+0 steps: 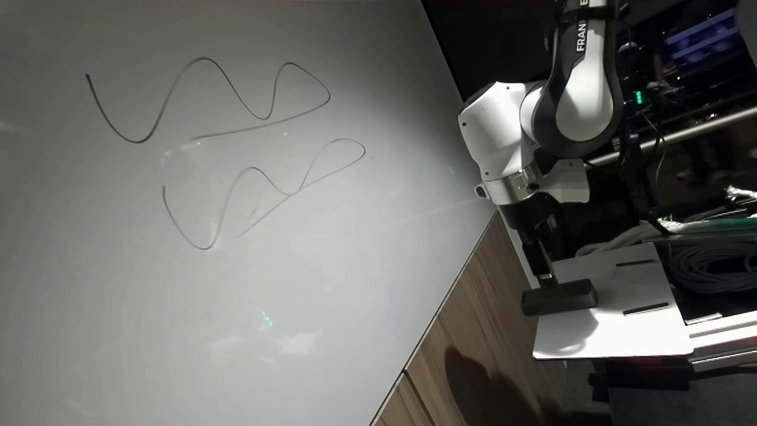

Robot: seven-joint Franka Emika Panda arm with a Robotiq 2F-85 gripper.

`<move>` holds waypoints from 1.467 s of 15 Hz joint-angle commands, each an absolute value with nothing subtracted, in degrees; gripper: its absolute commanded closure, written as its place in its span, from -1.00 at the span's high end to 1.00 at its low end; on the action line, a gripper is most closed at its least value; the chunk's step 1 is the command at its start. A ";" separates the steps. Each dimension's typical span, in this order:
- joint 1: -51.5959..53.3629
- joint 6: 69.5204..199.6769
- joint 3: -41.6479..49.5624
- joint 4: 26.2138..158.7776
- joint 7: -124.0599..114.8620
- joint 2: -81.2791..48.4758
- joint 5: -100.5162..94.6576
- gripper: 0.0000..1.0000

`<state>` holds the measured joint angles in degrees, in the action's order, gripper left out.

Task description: Use the eraser to wipe the whiteboard.

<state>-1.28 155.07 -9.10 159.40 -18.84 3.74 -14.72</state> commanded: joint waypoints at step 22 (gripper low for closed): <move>0.93 159.53 -6.37 157.05 -24.06 -5.15 -24.00 -0.10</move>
<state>0.81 158.53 -6.84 157.35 -22.56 -4.89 -22.26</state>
